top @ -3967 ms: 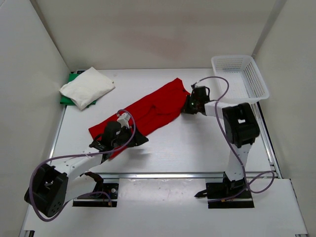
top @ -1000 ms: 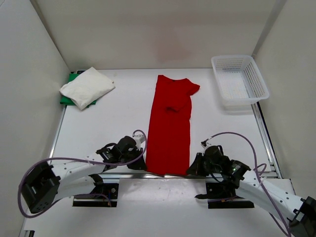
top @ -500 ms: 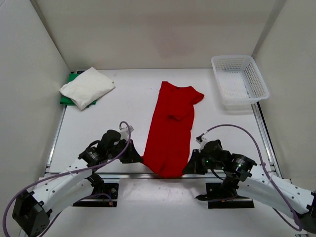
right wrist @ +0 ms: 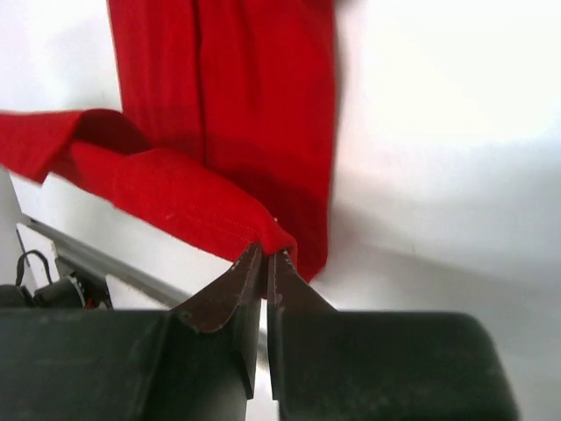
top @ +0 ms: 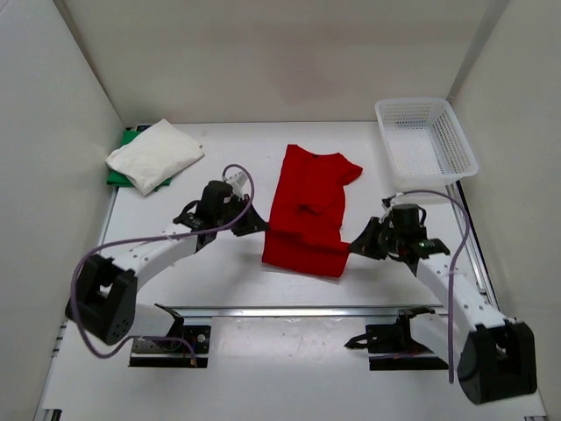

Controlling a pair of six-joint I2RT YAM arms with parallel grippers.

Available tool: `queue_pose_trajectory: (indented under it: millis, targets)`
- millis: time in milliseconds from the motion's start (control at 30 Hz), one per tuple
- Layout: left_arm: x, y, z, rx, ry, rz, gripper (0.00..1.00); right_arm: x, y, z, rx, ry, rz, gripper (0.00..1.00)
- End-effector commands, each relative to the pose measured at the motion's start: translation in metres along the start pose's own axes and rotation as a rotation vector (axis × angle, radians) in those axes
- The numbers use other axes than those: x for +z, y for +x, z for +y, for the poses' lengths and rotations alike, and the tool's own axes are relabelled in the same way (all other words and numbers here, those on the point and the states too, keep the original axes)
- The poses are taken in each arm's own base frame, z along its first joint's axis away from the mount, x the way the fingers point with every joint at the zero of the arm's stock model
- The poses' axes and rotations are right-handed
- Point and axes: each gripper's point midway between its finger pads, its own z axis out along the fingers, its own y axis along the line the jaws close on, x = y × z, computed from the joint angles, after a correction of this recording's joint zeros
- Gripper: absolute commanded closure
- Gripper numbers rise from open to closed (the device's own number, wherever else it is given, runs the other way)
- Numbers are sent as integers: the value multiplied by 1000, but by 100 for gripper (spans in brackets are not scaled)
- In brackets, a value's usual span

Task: Fold and stack the t-shirts
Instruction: Fold the folded rectangular tshirt in 1/3 of the way

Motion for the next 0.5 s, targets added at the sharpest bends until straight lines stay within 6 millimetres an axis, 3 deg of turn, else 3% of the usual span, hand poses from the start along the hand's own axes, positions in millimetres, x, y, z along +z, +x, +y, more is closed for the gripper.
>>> queue_pose_trajectory:
  millis: [0, 33, 100, 167, 233, 400, 467]
  targets:
    - [15, -60, 6, 20, -28, -160, 100, 14, -65, 16, -141, -24, -146, 100]
    - [23, -66, 14, 14, -59, -164, 100, 15, -76, 21, -138, -41, -164, 100]
    - [35, -80, 13, 7, -51, -157, 100, 29, -91, 13, -116, -18, -158, 100]
    - [46, -94, 15, 11, -54, -179, 100, 33, -119, 18, -120, -32, -216, 99]
    - [65, -106, 19, 11, -69, -169, 100, 46, -135, 9, -108, 2, -222, 100]
    - [94, -121, 32, -18, -97, -155, 100, 72, -165, 2, -73, -5, -216, 100]
    - [107, -127, 40, -23, -106, -153, 93, 81, -172, -1, -66, 4, -207, 99]
